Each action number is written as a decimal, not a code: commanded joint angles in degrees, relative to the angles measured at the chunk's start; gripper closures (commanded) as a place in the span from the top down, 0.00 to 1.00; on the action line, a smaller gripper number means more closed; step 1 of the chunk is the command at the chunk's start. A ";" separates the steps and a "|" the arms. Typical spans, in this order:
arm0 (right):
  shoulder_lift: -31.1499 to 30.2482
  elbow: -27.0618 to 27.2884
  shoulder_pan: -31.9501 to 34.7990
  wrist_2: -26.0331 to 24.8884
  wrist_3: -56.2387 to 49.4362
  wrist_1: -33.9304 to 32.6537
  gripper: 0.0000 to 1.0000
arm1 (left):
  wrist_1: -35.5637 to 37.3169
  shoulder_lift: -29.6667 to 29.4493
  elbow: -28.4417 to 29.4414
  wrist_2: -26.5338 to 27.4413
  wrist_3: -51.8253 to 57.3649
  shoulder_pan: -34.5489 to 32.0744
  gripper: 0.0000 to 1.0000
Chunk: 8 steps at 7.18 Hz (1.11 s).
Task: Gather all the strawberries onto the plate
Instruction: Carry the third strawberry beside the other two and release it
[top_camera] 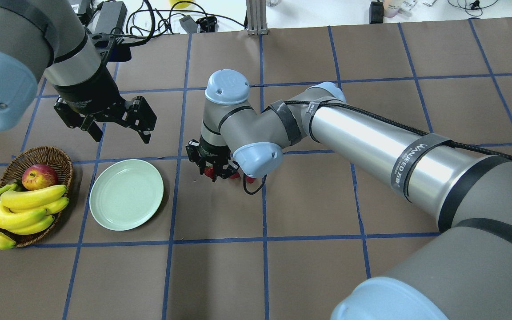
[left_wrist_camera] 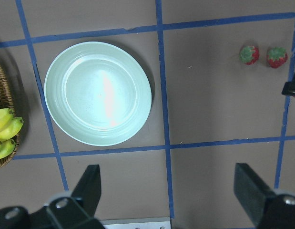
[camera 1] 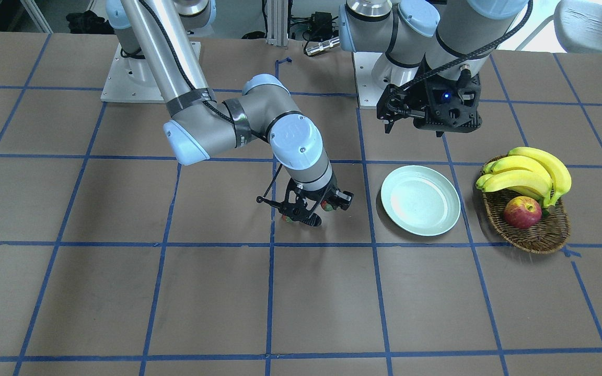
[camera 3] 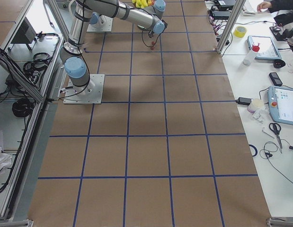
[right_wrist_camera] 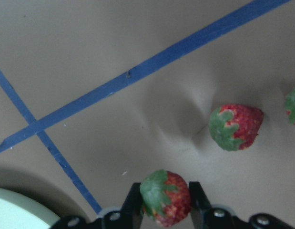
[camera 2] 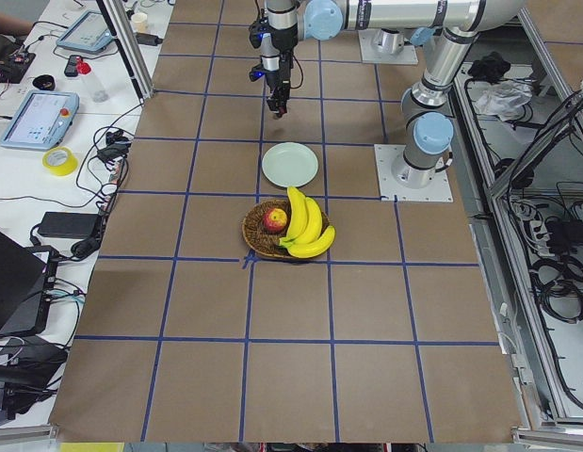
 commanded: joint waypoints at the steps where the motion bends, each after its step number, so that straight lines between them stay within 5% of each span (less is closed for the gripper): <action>1: 1.73 -0.07 0.22 -1.80 0.07 0.02 0.25 | 0.00 -0.03 0.03 0.08 0.00 0.00 1.00; 2: 1.65 -0.15 0.22 -1.89 0.06 0.02 0.35 | 0.00 -0.03 0.03 0.00 -0.09 0.00 1.00; 3: 1.56 -0.15 0.22 -1.98 0.06 0.02 0.69 | 0.00 -0.03 0.03 0.00 -0.09 0.00 1.00; 5: 0.95 -0.07 0.48 -2.07 0.07 0.19 0.97 | 0.00 0.06 0.03 0.08 0.00 0.00 1.00; 8: -5.88 0.11 -1.17 -6.00 -6.21 6.94 1.00 | -0.09 0.06 0.03 -0.53 -0.78 0.00 1.00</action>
